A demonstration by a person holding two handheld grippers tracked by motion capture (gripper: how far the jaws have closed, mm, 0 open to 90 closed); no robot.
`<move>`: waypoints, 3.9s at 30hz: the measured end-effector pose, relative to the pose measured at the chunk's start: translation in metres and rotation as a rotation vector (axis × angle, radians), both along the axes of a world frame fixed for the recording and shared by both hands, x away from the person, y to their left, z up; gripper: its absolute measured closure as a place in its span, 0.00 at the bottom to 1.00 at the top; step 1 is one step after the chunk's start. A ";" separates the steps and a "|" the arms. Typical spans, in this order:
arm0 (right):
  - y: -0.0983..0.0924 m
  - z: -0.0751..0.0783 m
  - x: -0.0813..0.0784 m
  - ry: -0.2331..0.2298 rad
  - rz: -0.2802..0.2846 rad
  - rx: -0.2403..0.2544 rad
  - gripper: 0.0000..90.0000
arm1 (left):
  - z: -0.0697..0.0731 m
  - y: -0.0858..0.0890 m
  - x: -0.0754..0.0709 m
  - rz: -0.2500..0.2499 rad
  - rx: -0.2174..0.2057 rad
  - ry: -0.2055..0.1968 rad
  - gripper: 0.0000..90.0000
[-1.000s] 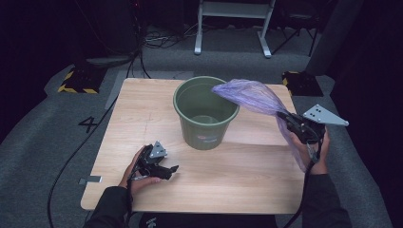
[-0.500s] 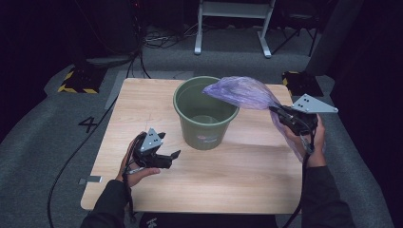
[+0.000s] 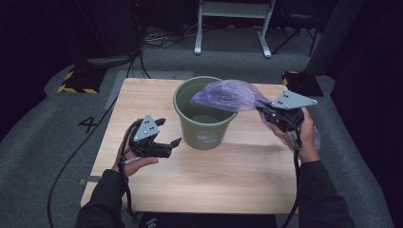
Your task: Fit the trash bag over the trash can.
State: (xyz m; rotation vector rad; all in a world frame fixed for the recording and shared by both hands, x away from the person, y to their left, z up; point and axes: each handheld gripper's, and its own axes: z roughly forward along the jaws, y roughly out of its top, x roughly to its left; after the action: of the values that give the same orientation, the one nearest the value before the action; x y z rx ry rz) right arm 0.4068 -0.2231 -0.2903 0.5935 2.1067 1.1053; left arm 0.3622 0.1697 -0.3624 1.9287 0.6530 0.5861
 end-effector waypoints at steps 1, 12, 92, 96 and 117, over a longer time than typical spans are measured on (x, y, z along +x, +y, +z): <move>0.003 0.001 0.000 -0.002 0.005 -0.007 0.97 | 0.002 -0.002 0.000 0.002 0.008 -0.020 0.18; 0.026 0.000 0.004 0.010 0.063 -0.053 0.99 | 0.028 -0.032 0.009 -0.038 0.032 -0.054 0.19; -0.016 -0.048 -0.026 0.119 -0.002 -0.029 0.60 | 0.038 -0.073 0.073 -0.031 0.234 -0.078 1.00; -0.018 -0.050 -0.026 0.109 0.030 -0.013 0.85 | 0.036 -0.069 0.074 -0.026 0.216 -0.066 1.00; 0.023 -0.026 -0.028 0.005 0.096 -0.072 0.97 | 0.053 -0.098 0.046 -0.185 0.084 -0.107 0.34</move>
State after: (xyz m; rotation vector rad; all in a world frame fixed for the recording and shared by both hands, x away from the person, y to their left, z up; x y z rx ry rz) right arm 0.3785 -0.1996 -0.3160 0.4659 2.1893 1.0759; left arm 0.4079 0.0715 -0.3097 1.9946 0.3835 0.6025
